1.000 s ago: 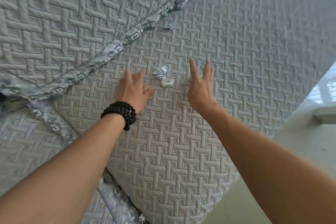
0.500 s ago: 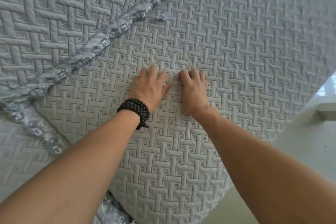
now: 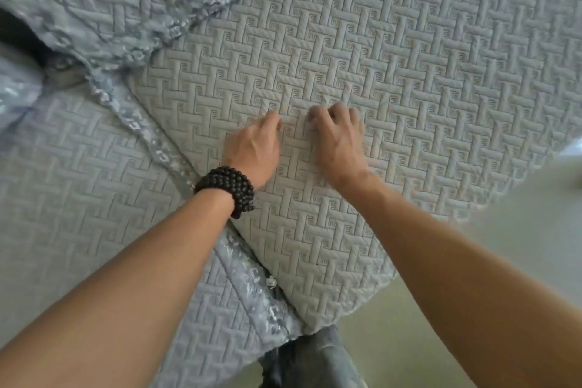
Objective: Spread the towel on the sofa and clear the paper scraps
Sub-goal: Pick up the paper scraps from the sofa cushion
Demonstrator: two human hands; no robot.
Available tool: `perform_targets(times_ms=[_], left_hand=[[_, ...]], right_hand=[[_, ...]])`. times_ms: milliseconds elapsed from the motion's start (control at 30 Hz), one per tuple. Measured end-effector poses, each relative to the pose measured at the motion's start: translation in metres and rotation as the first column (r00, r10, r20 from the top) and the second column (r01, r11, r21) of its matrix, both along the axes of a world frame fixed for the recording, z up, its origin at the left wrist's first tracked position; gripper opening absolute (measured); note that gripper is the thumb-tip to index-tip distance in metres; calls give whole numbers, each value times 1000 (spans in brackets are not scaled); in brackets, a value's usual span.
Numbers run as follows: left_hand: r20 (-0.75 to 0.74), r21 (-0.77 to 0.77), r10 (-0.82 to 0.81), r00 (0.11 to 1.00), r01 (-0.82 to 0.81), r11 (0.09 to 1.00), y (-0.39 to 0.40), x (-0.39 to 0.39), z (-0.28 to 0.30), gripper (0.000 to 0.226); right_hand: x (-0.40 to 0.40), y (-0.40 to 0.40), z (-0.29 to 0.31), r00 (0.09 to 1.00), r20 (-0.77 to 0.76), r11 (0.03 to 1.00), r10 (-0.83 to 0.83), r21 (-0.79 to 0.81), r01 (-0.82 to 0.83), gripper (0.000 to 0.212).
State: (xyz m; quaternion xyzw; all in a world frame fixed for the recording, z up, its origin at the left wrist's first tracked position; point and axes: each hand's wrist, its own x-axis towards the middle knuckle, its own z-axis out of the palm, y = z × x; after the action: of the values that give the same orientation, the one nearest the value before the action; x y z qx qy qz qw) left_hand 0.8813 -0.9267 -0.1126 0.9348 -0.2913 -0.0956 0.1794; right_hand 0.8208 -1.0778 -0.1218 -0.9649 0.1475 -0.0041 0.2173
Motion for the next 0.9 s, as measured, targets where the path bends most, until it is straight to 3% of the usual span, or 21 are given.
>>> perform_targets(times_ms=[133,233,300,433,533,600,733,800,900], left_hand=[[-106,39,103,989,-99,994,57,-70,5,26],[-261,221,222,940,-166,961,101,-131,7,19],[-338,378,203,919,-66,924,117,-169,4,31],[-375,502,73,924,136,854,106,-209,-10,45],[-326,541,88,941,109,834,86,-212,-18,26],[-321,535,126,939,70,842,83,-212,-18,15],[-338,354,250,907,-123,927,103,-199,-2,29],[-296,299,285,911,-195,934,109,-179,17,33],[-262,275,260,929,-187,943,99,-144,46,37]], right_hand=[[-50,69,3,982,26,978,188,82,-190,19],[-89,104,6,954,22,940,299,165,-298,9],[-109,117,9,956,42,927,290,236,-292,13],[-135,121,12,973,4,926,231,305,-221,17],[-145,113,10,976,-2,909,219,363,-203,17],[-145,109,8,985,-39,901,168,411,-138,19],[-132,104,13,966,-226,877,126,481,-2,20],[-123,96,29,939,-290,885,187,465,-33,22],[-108,77,59,934,-257,907,249,399,-132,26]])
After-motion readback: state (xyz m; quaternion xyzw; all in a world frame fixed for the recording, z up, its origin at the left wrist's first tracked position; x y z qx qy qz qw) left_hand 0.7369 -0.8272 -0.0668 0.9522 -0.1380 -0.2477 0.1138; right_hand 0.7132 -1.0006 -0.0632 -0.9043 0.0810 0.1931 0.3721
